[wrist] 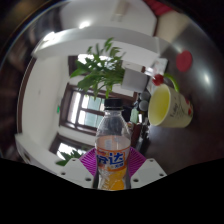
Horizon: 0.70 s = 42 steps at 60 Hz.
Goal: Pour water
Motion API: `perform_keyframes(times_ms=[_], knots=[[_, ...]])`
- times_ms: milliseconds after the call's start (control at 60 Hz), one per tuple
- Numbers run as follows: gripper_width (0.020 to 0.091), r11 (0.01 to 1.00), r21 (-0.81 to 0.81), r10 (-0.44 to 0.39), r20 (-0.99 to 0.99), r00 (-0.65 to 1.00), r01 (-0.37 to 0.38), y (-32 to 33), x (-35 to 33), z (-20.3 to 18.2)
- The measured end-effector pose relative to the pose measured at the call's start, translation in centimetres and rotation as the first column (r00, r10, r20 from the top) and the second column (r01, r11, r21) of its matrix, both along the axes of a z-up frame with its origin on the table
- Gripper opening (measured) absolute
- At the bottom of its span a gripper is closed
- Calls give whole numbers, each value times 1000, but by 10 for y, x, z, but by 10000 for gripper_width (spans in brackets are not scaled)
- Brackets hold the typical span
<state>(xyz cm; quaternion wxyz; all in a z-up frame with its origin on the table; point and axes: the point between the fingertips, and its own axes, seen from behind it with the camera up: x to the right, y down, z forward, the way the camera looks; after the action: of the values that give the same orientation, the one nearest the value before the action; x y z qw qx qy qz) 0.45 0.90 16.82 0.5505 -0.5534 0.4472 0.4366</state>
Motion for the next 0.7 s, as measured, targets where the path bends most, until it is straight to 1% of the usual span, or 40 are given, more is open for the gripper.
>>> perform_keyframes(times_ms=[17, 33, 100, 183, 233, 383, 417, 500, 633, 700], knots=[[365, 1000, 10, -5, -44, 999, 5, 2, 2, 1], [365, 1000, 15, -13, -87, 996, 14, -4, 1, 9], [365, 998, 48, -37, -235, 971, 49, 7, 11, 8], [364, 996, 50, -44, -389, 920, 69, 14, 17, 8], [367, 997, 46, -38, -466, 884, 67, 20, 17, 4], [364, 993, 67, -30, -631, 775, 93, 36, 24, -2], [364, 993, 65, -32, -655, 755, 99, 29, 22, -1], [367, 994, 55, -31, -679, 734, 94, 38, 26, -5], [370, 996, 43, -32, -653, 757, 79, 41, 25, -7], [369, 996, 47, -32, -610, 792, 76, 38, 22, -3]])
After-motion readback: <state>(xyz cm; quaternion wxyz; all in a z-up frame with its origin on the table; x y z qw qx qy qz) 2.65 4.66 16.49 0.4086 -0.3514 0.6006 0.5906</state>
